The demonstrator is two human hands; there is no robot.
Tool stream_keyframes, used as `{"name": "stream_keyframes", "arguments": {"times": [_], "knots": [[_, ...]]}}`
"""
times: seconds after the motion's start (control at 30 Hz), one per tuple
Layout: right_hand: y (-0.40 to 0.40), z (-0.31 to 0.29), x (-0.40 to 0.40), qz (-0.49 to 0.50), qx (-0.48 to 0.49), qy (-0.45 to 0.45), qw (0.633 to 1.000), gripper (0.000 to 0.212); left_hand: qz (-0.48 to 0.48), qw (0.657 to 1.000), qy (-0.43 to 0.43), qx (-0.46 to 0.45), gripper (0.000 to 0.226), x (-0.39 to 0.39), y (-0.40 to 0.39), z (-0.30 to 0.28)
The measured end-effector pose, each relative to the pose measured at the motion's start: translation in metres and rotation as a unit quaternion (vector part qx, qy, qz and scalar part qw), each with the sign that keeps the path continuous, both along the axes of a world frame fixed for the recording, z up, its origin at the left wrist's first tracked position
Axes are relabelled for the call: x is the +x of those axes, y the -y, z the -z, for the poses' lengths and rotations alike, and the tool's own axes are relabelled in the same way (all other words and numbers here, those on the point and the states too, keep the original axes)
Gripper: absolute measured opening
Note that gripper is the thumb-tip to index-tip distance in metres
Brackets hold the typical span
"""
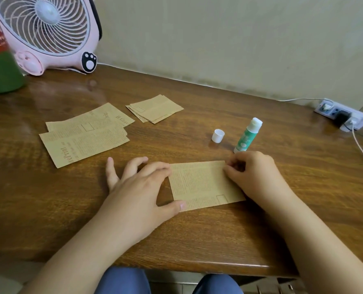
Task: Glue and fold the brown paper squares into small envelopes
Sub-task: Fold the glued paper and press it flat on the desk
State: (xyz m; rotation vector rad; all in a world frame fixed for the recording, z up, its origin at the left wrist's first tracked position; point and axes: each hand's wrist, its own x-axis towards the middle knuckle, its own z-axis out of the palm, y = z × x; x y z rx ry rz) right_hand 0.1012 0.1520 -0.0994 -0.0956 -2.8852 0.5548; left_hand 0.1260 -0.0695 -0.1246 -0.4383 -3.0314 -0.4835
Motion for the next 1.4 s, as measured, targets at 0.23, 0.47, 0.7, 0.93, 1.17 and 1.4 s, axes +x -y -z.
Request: {"name": "stream_keyframes", "arguments": {"times": [0.23, 0.47, 0.7, 0.93, 1.17, 1.4], "knots": [[0.062, 0.001, -0.007, -0.131, 0.006, -0.054, 0.990, 0.006, 0.000, 1.000, -0.003, 0.009, 0.070, 0.000, 0.000, 0.001], [0.055, 0.009, -0.019, -0.100, -0.010, -0.023, 0.995, 0.007, -0.005, 1.000, -0.001, 0.010, 0.067, 0.001, 0.001, 0.001], [0.000, 0.001, -0.012, 0.013, 0.009, 0.000, 1.000, 0.007, -0.002, 1.000, 0.001, -0.006, 0.073, 0.000, 0.001, 0.002], [0.060, 0.002, -0.012, -0.130, 0.027, -0.069, 0.989, 0.008, 0.001, 1.000, 0.007, -0.006, 0.067, 0.001, 0.001, 0.000], [0.029, 0.008, -0.018, -0.031, 0.004, -0.030, 0.999, 0.011, -0.001, 1.000, 0.011, -0.008, 0.069, 0.002, 0.001, -0.001], [0.003, 0.001, 0.015, 0.009, -0.016, -0.075, 0.997, 0.009, 0.025, 0.998, -0.052, -0.014, 0.085, 0.003, 0.002, 0.001]]}}
